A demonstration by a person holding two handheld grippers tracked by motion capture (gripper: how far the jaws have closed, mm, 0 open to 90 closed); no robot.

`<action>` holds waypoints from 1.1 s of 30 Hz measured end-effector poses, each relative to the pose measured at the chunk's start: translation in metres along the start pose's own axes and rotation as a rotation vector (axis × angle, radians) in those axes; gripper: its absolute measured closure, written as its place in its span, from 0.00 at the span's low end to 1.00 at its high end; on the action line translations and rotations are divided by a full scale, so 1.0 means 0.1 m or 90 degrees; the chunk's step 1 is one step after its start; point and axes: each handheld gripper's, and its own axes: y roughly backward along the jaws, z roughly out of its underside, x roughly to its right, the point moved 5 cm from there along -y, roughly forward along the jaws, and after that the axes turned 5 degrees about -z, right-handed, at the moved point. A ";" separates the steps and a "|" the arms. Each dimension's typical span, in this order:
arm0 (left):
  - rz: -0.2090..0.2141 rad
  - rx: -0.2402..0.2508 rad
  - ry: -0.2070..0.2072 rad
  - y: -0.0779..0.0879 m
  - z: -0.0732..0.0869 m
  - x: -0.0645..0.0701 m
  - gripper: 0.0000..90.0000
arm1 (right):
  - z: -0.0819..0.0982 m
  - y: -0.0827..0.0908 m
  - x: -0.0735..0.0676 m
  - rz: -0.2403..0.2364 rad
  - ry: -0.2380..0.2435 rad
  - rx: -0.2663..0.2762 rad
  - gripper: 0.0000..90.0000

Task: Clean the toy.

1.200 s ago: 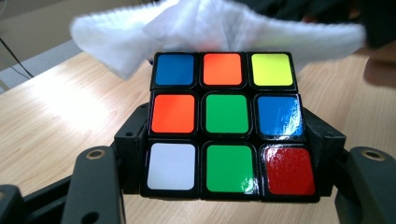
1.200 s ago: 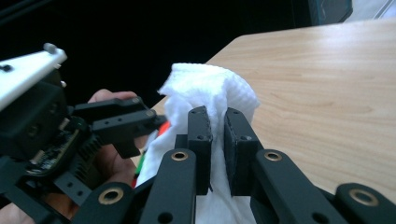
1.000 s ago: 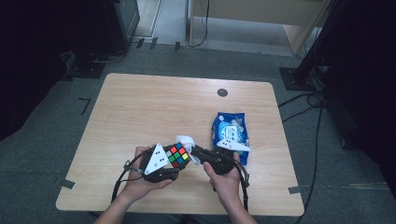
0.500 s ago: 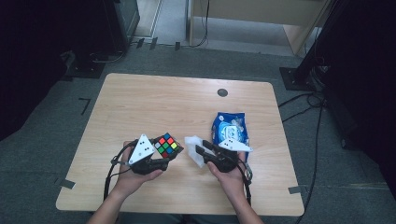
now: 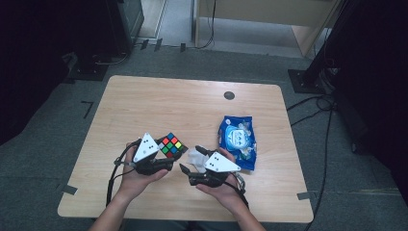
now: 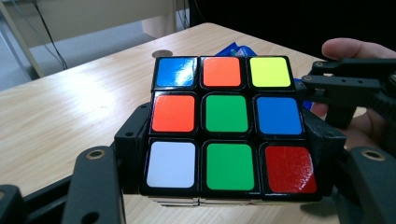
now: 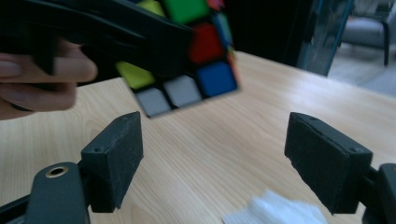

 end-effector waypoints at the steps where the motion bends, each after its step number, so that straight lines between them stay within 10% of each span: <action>1: 0.000 -0.005 0.004 -0.01 0.00 0.01 0.38 | -0.01 -0.02 -0.03 -0.001 0.010 0.005 0.20; 15: 0.030 -0.025 0.032 -0.10 -0.02 0.20 0.38 | -0.04 -0.08 -0.14 0.081 0.127 0.007 0.39; 33: 0.115 0.074 0.065 0.13 -0.14 0.02 0.33 | -0.07 0.08 -0.02 0.034 0.031 -0.033 0.39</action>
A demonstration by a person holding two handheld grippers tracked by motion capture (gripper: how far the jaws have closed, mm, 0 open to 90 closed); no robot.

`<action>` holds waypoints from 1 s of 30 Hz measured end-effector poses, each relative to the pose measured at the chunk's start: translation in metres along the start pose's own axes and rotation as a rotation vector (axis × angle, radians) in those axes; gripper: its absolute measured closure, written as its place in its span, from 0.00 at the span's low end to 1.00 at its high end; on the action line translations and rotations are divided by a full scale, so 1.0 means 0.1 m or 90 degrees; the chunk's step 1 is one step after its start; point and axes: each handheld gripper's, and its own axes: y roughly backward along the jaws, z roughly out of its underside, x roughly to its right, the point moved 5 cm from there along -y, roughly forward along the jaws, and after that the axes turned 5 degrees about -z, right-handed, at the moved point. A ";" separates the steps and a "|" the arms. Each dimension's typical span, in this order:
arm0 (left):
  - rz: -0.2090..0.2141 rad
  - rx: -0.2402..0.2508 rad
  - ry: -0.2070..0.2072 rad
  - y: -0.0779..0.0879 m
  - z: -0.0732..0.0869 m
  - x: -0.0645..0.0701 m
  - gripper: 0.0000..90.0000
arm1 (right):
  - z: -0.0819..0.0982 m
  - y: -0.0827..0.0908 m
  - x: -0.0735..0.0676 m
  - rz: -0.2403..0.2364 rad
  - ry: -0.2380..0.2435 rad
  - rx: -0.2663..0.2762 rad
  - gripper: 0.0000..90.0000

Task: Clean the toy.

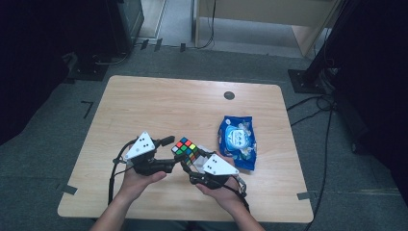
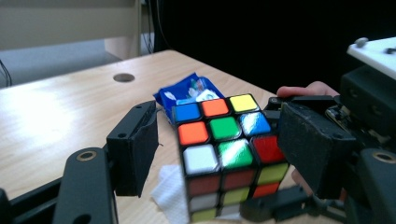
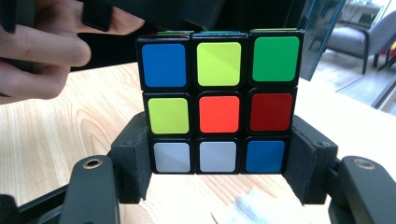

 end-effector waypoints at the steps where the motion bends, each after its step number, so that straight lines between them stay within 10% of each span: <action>1: 0.014 0.005 0.007 0.02 -0.01 -0.02 0.33 | 0.00 0.01 0.03 -0.003 -0.013 0.000 0.39; 4: 0.008 0.007 -0.002 0.06 0.00 -0.06 0.21 | 0.01 0.05 0.15 -0.003 -0.041 -0.011 0.39; 7: -0.058 -0.032 -0.072 0.00 0.10 -0.09 0.15 | -0.02 0.13 0.28 -0.016 -0.080 -0.029 0.39; 19: -0.132 -0.110 -0.284 -0.27 0.50 0.00 0.15 | -0.23 0.25 0.32 -0.067 -0.166 -0.091 0.39; 30: -0.139 -0.087 -0.353 -0.27 0.51 0.09 0.17 | -0.24 0.16 0.19 -0.120 -0.240 -0.163 0.39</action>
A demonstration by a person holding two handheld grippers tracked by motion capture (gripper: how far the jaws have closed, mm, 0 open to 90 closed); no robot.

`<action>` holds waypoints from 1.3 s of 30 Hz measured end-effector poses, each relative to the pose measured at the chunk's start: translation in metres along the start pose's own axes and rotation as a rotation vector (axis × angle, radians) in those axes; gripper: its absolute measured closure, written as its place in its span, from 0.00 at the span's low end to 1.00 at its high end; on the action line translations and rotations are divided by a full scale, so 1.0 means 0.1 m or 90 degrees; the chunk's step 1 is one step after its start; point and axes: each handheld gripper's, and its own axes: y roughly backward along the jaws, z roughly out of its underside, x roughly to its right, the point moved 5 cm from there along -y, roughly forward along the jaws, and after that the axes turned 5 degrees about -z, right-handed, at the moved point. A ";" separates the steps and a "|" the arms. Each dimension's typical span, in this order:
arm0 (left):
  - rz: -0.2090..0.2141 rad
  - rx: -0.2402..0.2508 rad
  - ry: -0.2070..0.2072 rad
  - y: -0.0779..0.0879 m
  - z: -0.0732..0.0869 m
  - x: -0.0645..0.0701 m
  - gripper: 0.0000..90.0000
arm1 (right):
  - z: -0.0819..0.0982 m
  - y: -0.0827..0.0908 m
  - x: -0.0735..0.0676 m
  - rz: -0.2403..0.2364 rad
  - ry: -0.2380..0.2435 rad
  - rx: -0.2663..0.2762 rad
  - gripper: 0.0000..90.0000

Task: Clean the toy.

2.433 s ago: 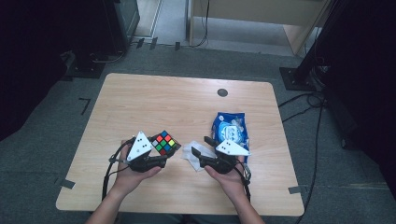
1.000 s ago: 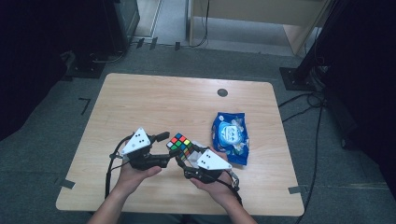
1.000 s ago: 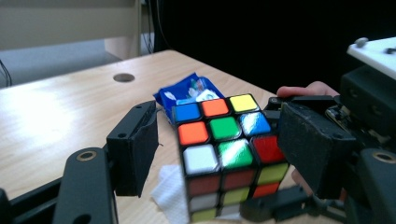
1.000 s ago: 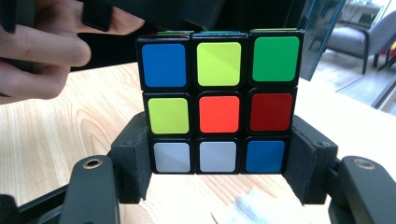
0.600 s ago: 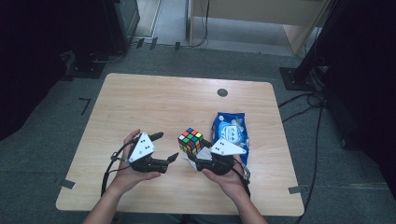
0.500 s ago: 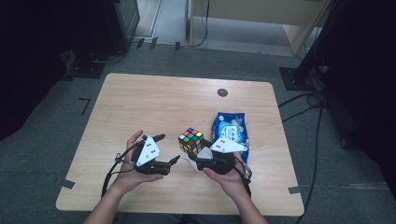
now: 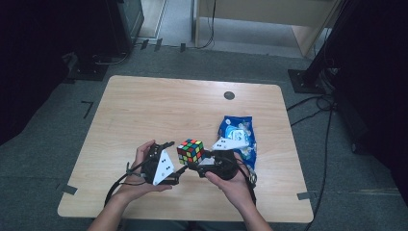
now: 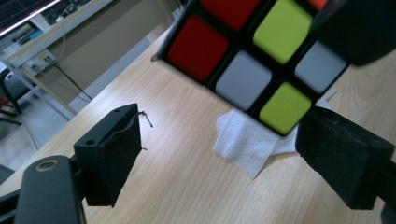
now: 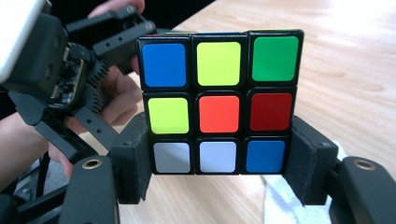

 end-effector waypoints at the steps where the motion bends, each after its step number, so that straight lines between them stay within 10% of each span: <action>1: 0.003 0.005 -0.003 0.00 -0.01 0.01 0.17 | 0.00 0.00 0.00 0.000 0.000 0.000 0.39; 14: -0.007 0.003 -0.053 -0.03 0.00 0.14 0.35 | 0.07 -0.10 0.02 -0.018 -0.058 -0.031 0.39; 27: -0.020 0.000 0.029 -0.01 0.05 -0.05 0.37 | -0.05 0.09 0.08 -0.040 -0.064 0.085 0.31; 32: -0.013 -0.010 0.109 0.04 0.12 -0.23 0.37 | -0.06 0.18 0.19 0.003 -0.048 0.123 0.31; 39: 0.017 0.021 0.190 0.14 0.07 -0.35 0.37 | 0.19 -0.02 0.41 0.132 0.009 0.056 0.45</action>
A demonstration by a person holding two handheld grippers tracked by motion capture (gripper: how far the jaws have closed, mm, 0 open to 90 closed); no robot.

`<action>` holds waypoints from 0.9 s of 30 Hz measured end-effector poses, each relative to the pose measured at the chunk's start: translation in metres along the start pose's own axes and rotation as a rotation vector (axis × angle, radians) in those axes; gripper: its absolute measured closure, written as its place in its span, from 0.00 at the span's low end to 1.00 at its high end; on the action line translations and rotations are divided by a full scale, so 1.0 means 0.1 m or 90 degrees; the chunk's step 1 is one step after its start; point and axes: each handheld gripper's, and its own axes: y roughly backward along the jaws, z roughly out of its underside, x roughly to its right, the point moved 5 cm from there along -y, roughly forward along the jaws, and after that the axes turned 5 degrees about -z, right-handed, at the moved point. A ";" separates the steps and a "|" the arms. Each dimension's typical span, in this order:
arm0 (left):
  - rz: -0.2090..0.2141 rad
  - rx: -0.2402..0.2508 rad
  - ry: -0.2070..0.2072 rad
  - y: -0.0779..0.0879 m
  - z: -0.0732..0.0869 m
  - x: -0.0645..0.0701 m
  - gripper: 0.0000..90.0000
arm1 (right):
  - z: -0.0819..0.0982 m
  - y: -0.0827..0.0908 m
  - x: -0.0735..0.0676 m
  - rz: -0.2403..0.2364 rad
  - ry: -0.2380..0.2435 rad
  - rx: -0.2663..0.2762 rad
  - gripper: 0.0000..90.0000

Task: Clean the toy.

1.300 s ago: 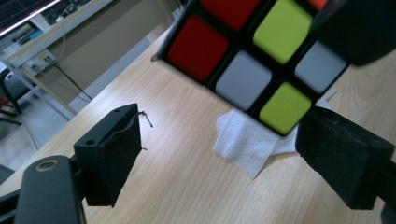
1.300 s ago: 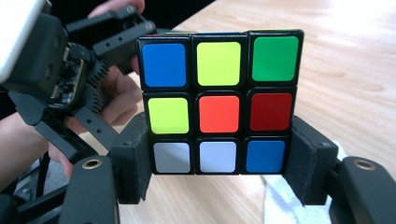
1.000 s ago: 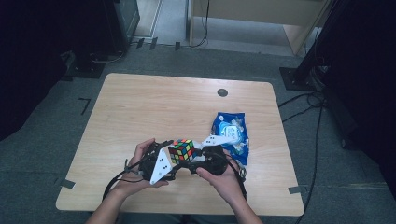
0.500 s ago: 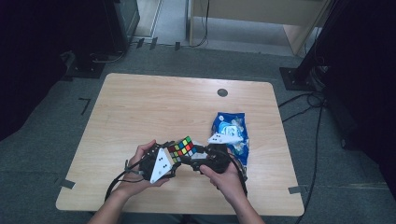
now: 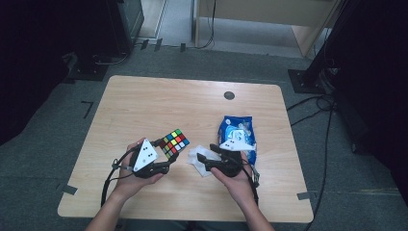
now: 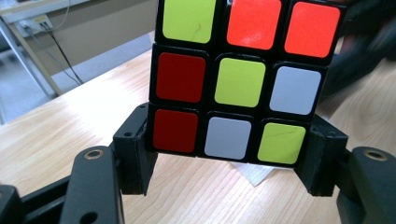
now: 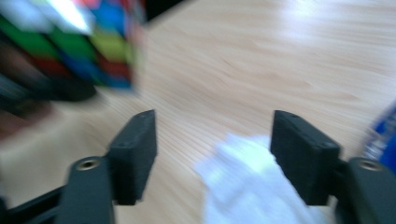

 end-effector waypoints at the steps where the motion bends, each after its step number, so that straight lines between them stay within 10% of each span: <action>1: -0.001 0.001 0.004 0.01 0.00 -0.01 0.37 | 0.05 -0.04 0.01 0.013 0.008 -0.011 0.46; 13: 0.009 0.007 0.047 0.00 -0.01 -0.02 0.37 | 0.46 -0.47 0.11 0.144 0.057 -0.101 0.56; 22: 0.021 0.009 0.059 0.00 0.00 -0.02 0.37 | 0.52 -0.43 0.15 0.150 0.034 -0.101 0.93; 27: 0.017 0.007 0.055 -0.01 0.02 0.01 0.37 | 0.43 -0.30 0.13 0.112 0.008 -0.058 0.96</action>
